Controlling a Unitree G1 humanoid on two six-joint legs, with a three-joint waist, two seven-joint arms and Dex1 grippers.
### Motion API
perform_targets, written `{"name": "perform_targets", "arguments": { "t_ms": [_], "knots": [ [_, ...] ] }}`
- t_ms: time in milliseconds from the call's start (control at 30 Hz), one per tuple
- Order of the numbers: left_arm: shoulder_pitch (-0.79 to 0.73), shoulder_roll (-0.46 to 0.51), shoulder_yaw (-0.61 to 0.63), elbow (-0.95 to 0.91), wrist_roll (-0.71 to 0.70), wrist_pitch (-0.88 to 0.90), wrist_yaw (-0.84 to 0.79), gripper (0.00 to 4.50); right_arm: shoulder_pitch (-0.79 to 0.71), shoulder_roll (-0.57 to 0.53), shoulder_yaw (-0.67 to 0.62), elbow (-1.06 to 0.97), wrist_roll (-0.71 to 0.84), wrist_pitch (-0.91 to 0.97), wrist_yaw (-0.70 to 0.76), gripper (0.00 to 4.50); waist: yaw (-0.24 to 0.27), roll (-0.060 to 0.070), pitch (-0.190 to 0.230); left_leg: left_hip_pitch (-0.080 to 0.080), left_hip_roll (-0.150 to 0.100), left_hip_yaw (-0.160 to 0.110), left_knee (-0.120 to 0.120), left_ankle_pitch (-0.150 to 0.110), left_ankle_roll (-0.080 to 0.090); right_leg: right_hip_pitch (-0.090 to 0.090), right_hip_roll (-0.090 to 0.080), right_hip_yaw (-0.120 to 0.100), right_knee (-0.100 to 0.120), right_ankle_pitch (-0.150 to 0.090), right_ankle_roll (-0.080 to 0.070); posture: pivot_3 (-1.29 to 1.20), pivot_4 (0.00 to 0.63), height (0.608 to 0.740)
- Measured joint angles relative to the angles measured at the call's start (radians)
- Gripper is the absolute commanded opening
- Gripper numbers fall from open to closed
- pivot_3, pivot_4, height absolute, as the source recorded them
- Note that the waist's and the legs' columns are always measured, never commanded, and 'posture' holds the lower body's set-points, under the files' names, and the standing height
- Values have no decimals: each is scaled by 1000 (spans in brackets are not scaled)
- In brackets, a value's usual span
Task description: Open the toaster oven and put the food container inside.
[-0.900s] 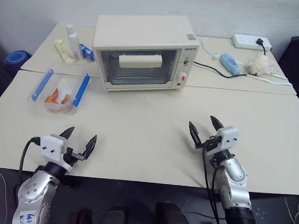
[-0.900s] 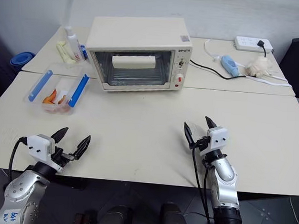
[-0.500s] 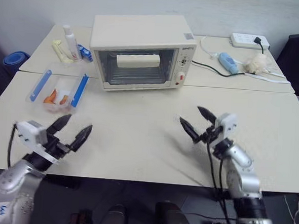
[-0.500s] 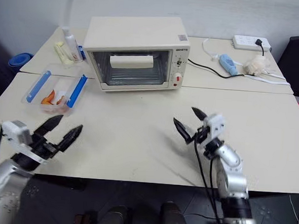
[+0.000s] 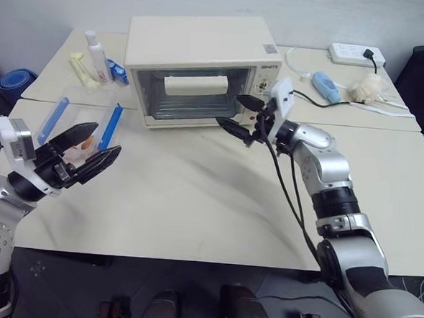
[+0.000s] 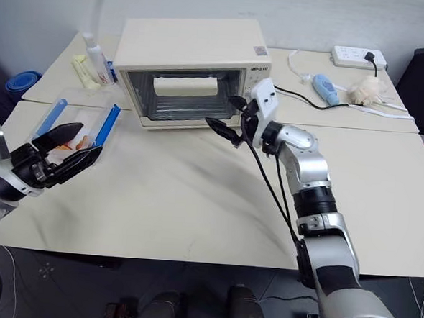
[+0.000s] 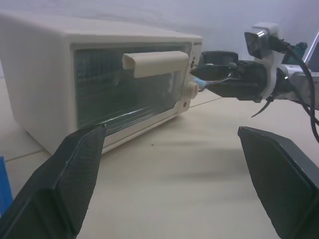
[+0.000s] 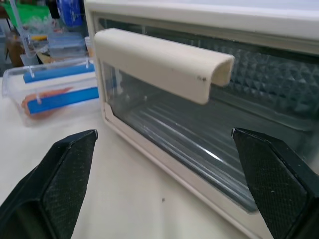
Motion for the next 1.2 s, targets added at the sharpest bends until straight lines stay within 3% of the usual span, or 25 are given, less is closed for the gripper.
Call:
{"name": "perform_targets", "arguments": {
  "t_ms": [300,433,600,700,900,1033,1200],
  "knots": [
    [54,-35,-3,-33,7,7,15,4500,-46,62,-20,59,-16,-68,39,4486,-13,0,0,0,0,0,2,0,0,0,-1,-2,1,0,0,0,150,740],
    [54,-36,0,-29,10,9,35,4500,79,22,18,-86,-28,-59,117,4486,-14,0,0,0,1,1,2,0,0,0,0,-2,1,0,0,0,150,740],
    [-42,-14,34,68,9,15,37,3006,263,-43,71,-255,-45,-40,185,4500,-12,0,0,0,1,1,5,0,0,0,0,-2,1,0,0,0,150,740],
    [-158,-10,28,156,33,-2,44,2109,276,-57,88,-275,-70,-37,184,4500,-11,0,0,0,1,1,6,1,0,0,0,-3,1,0,0,0,150,740],
    [-429,-5,-128,441,228,-111,26,165,269,-54,89,-287,-83,-46,174,4500,-12,0,0,2,1,1,6,2,-2,0,1,-4,3,0,0,0,150,740],
    [-584,-40,-240,641,361,-208,-6,53,271,-52,92,-287,-91,-64,174,4500,-15,0,0,0,1,3,6,1,-2,-2,1,-4,5,0,0,0,150,740],
    [-610,-75,-323,713,415,-244,-112,53,331,-65,83,-335,-81,-83,176,4500,-14,-1,0,-7,1,3,7,0,-2,-9,-1,-6,6,0,0,0,150,740]
  ]
}}
